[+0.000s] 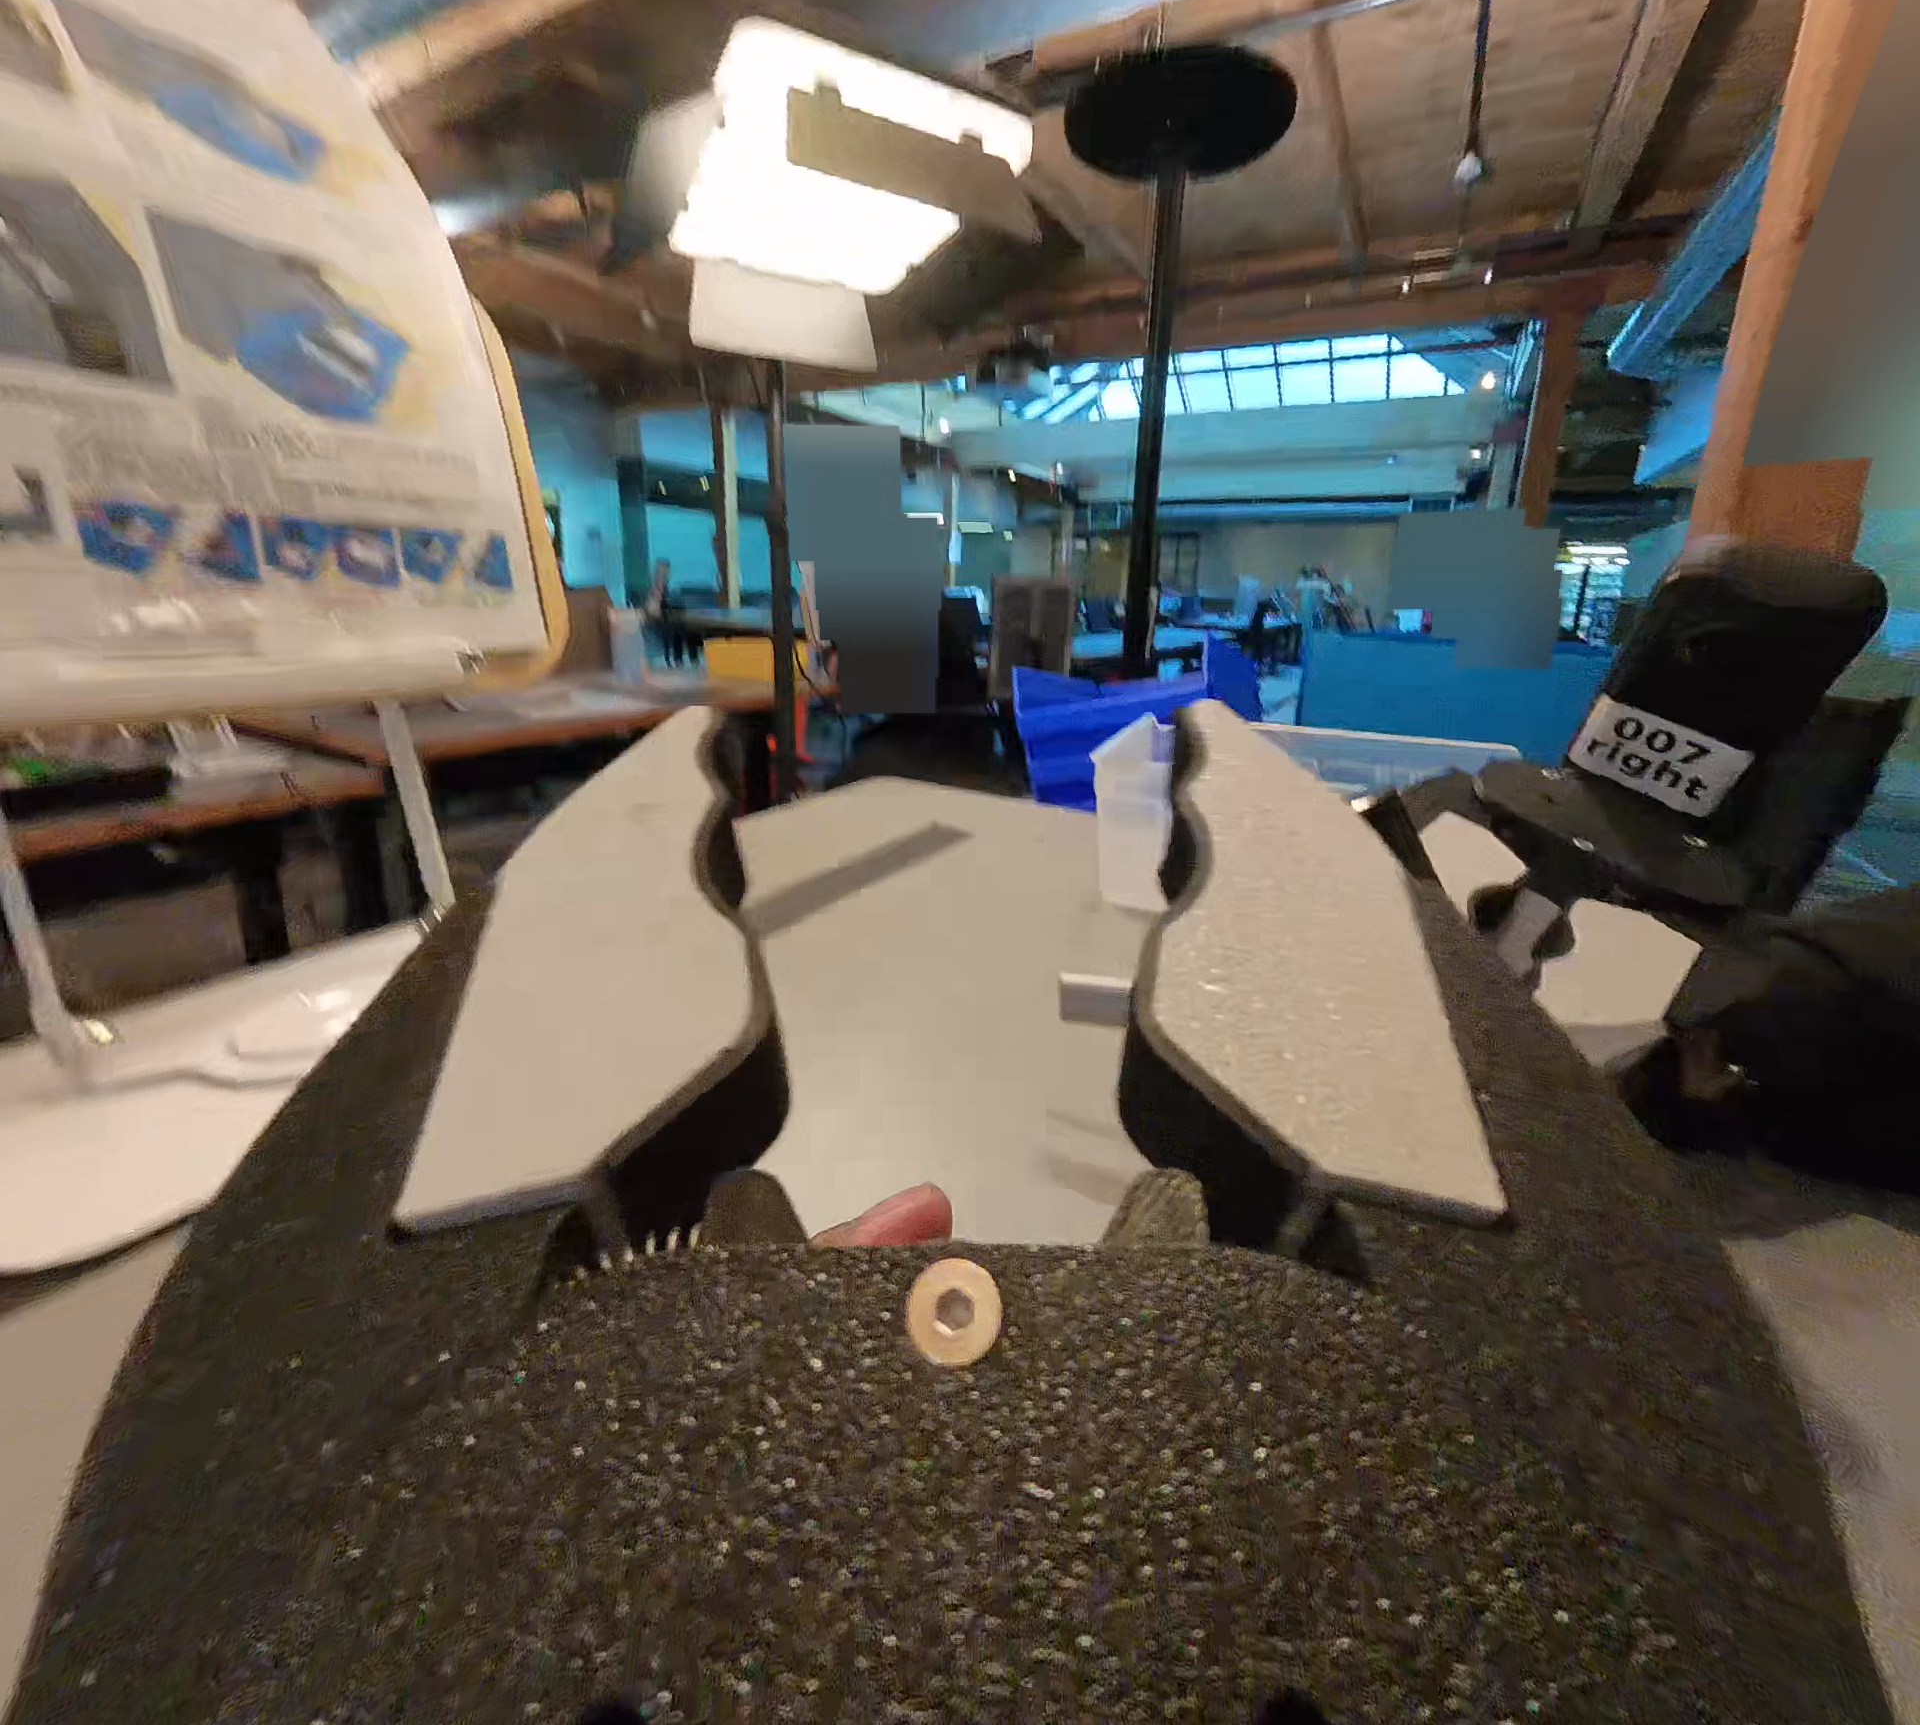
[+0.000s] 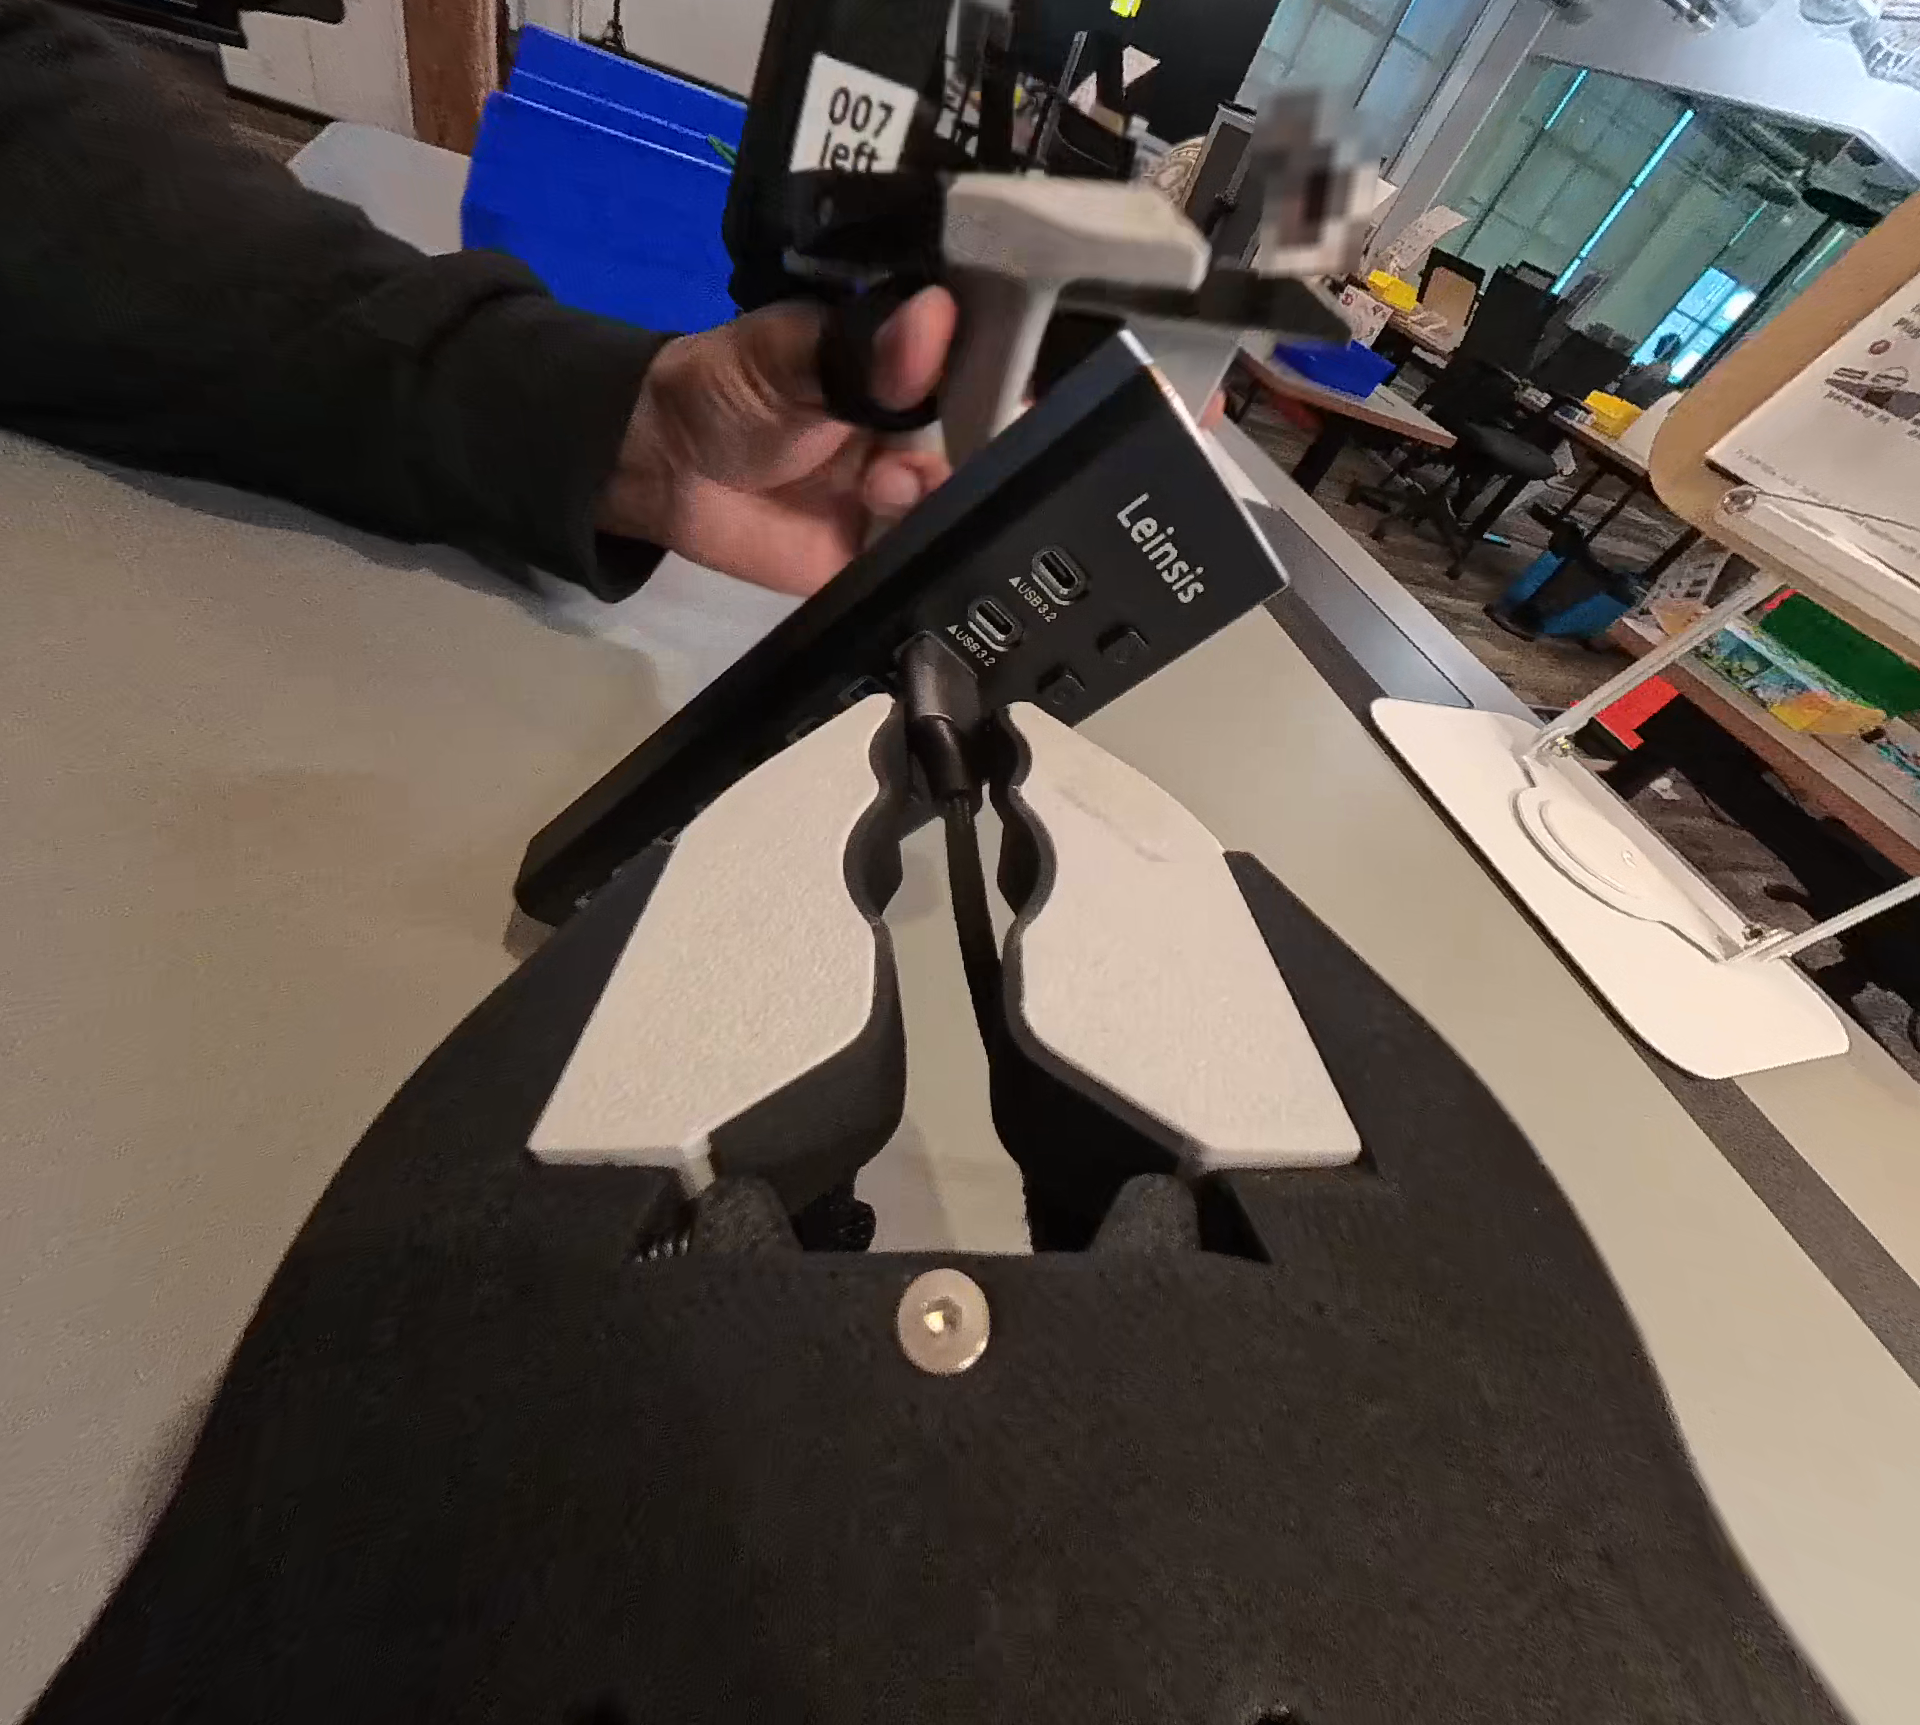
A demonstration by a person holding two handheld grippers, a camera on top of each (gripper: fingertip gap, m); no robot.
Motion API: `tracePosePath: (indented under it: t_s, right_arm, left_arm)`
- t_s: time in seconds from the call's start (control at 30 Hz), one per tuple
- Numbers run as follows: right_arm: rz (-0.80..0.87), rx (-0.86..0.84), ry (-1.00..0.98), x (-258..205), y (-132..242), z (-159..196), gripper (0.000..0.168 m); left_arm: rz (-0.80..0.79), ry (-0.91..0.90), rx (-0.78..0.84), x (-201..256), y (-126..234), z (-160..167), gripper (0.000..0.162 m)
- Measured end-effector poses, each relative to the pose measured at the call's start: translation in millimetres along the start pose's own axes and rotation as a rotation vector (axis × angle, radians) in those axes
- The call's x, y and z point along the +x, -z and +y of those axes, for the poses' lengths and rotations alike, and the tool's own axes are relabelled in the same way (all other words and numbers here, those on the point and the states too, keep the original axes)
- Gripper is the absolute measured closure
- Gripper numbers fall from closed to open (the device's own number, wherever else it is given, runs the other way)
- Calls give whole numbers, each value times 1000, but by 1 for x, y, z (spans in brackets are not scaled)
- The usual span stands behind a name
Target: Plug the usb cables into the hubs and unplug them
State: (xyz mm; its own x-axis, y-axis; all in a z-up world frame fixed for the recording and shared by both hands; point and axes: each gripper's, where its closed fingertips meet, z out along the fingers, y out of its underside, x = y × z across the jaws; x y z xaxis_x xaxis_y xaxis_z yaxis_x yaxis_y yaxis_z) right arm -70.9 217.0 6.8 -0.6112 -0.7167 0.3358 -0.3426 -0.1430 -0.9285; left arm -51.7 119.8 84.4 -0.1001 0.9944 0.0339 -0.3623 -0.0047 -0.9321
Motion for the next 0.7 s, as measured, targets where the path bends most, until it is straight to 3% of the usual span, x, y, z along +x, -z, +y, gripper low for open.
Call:
tracePosePath:
  t_s: [0.03, 0.07, 0.13, 0.3, 0.33, 0.4, 0.43, 0.53, 0.6, 0.7]
  right_arm:
    - [-4, -2, -7, 1, -1, 2, 155]
    - [-4, -3, -14, 1, -2, 4, 155]
    - [-14, 7, -38, 1, -3, 5, 155]
    - [-20, 20, -54, 1, -3, 5, 155]
    - [-19, 21, -57, 1, -3, 5, 155]
    - [-22, 25, -67, 1, -3, 5, 155]
    - [-21, 26, -70, 1, -3, 5, 155]
    - [-23, 27, -83, 2, -3, 6, 155]
    - [-25, 28, -93, 2, -2, 7, 155]
    - [-23, 29, -100, 3, -1, 8, 155]
  left_arm:
    - [6, -54, 74, -5, 1, -16, 107]
    - [8, -81, 126, -11, 1, -29, 116]
    - [16, -65, 180, -25, -6, -45, 92]
    - [21, -52, 223, -53, -22, -56, 49]
    - [-8, -55, 219, -63, -21, -54, 53]
    - [-75, -117, 174, -83, -15, -45, 95]
    - [-59, -117, 144, -88, -11, -39, 126]
    - [-93, 8, 136, -105, 2, -24, 107]
    - [-95, -18, 27, -103, 5, -1, 95]
    - [-16, 111, -140, -87, 3, 30, 75]
